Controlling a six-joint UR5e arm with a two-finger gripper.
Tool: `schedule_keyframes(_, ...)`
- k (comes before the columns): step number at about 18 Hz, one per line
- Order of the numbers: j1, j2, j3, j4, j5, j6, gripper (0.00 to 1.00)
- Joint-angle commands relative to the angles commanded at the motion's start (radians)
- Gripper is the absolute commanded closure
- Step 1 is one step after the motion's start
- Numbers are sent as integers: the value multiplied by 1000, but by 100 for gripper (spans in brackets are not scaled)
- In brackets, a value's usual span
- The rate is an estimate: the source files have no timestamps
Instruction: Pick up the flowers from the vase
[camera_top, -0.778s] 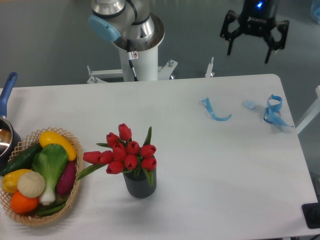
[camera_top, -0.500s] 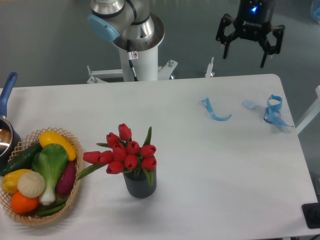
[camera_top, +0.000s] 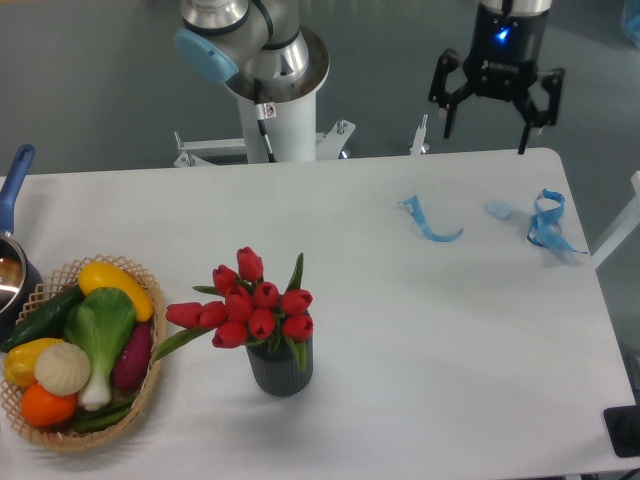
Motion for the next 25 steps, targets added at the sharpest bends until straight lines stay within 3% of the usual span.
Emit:
schedule_keyframes(8, -21, -14, -26, 18, -129, -72, 0)
schedule_keyframes(12, -98, -31, -78, 153, -130, -68, 0)
schedule_keyframes(16, -170, -80, -77, 182, -149, -52, 0)
schedule_keyframes(25, -239, -135, -135, 198, -297, 165, 0)
